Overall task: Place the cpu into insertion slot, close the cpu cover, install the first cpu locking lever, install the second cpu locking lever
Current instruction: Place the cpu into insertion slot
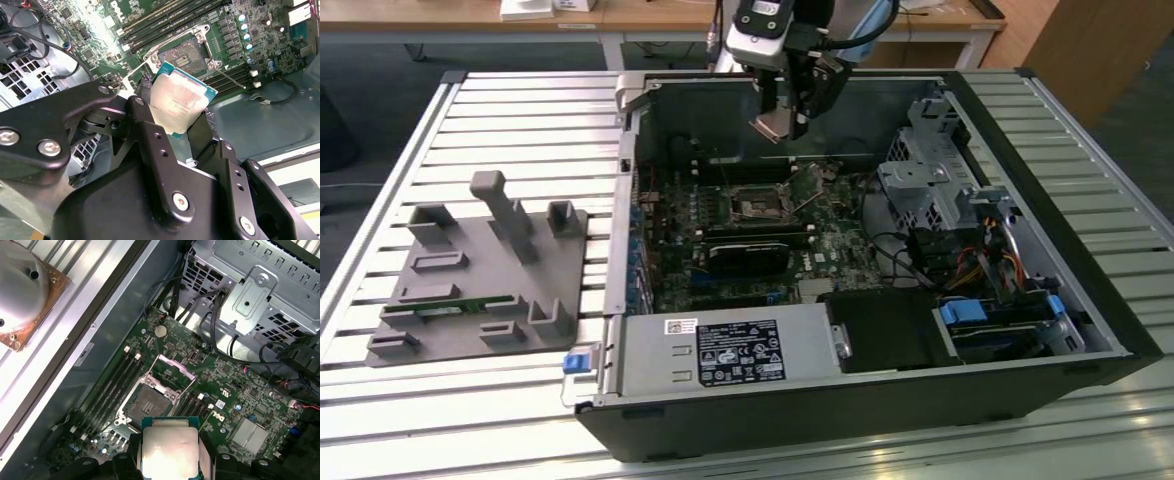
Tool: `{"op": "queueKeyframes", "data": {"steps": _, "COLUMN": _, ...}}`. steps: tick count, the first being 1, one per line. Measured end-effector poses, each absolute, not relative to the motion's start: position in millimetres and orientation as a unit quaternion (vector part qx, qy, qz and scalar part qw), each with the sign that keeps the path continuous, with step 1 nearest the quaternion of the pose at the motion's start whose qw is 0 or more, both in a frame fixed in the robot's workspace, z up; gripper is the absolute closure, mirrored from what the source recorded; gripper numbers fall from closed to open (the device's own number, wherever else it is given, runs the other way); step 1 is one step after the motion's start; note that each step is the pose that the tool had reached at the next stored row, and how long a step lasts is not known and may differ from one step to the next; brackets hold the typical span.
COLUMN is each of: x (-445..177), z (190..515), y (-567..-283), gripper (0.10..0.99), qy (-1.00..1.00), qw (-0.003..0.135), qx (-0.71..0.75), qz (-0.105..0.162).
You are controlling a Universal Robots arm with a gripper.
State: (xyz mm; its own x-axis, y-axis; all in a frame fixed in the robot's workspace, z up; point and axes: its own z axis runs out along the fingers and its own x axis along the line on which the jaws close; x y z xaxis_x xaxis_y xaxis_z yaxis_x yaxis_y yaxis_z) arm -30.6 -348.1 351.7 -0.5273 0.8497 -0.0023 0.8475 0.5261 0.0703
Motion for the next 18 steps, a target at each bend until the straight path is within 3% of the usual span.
{"op": "queueKeyframes", "data": {"steps": 18, "x": -30.5, "z": 349.9, "y": -348.1, "gripper": 0.549, "qy": 0.860, "qw": 0.020, "qx": 0.509, "qz": 0.028}}
